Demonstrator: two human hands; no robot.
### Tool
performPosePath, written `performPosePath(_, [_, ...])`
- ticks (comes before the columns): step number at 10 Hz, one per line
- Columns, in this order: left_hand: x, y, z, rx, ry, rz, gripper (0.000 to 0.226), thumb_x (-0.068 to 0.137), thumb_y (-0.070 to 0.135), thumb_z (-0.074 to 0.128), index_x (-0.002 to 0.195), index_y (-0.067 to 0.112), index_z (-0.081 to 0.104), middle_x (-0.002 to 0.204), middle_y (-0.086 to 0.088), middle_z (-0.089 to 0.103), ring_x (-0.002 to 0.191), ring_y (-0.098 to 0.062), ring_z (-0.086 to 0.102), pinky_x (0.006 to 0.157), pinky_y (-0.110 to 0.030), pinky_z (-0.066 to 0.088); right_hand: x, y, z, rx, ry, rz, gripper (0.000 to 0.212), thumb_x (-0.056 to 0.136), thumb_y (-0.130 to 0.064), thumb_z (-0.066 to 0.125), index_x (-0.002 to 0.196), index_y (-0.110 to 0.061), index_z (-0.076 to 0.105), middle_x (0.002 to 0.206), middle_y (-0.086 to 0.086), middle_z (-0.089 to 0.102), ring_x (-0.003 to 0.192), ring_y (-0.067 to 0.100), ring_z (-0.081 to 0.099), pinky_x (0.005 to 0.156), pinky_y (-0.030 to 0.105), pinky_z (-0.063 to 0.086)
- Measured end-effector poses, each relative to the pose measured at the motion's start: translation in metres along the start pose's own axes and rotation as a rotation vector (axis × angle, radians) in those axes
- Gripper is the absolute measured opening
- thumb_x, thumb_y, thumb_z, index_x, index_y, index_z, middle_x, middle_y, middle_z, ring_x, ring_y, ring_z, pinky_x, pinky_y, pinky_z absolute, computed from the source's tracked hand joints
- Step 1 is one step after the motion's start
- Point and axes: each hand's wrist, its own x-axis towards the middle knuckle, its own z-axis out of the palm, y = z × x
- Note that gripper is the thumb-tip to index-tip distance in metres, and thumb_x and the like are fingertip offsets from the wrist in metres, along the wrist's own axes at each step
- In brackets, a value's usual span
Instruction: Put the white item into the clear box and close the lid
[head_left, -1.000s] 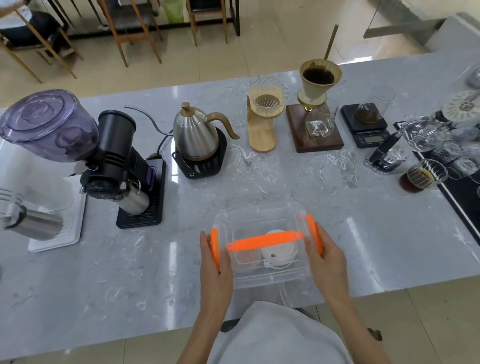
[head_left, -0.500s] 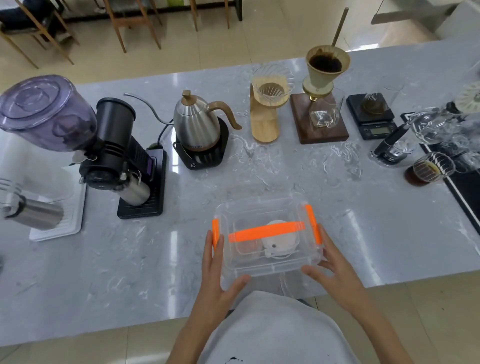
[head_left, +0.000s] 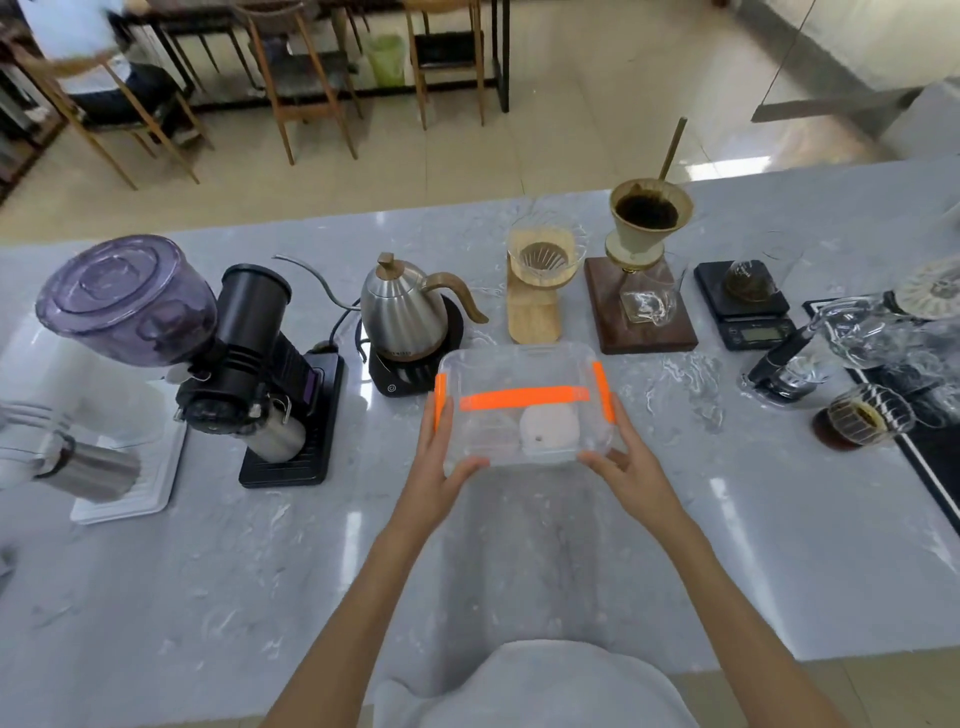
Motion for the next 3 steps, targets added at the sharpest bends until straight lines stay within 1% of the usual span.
performPosePath(1, [0.024, -0.004, 0.001, -0.008, 0.008, -0.012, 0.089, 0.094, 0.036, 0.063, 0.159, 0.034, 0.001, 0.168, 0.012, -0.01, 0.155, -0.006, -0.008, 0.125, -0.045, 0.013, 0.025, 0.0, -0.002, -0.006, -0.002, -0.019, 0.085, 0.089, -0.014, 0.069, 0.151, -0.043, 0.018, 0.158, -0.015, 0.031, 0.137, 0.019, 0.048, 0.115, 0.047, 0.038])
performPosePath(2, [0.042, 0.001, -0.007, -0.046, 0.001, -0.04, 0.093, 0.091, 0.041, 0.066, 0.157, 0.043, 0.001, 0.167, 0.017, -0.008, 0.155, -0.005, -0.007, 0.124, -0.05, 0.017, 0.043, -0.008, -0.007, 0.009, -0.035, -0.008, 0.086, 0.088, -0.023, 0.07, 0.154, -0.043, 0.018, 0.159, -0.014, 0.034, 0.132, 0.015, 0.054, 0.114, 0.044, 0.041])
performPosePath(3, [0.034, -0.005, -0.006, -0.208, 0.049, -0.099, 0.106, 0.082, 0.047, 0.074, 0.152, 0.053, -0.006, 0.165, 0.027, -0.004, 0.155, -0.005, 0.005, 0.124, -0.046, 0.019, 0.034, 0.01, -0.003, -0.033, -0.004, 0.022, 0.096, 0.087, -0.028, 0.071, 0.155, -0.041, 0.005, 0.163, -0.016, 0.021, 0.139, 0.013, 0.044, 0.108, 0.032, 0.042])
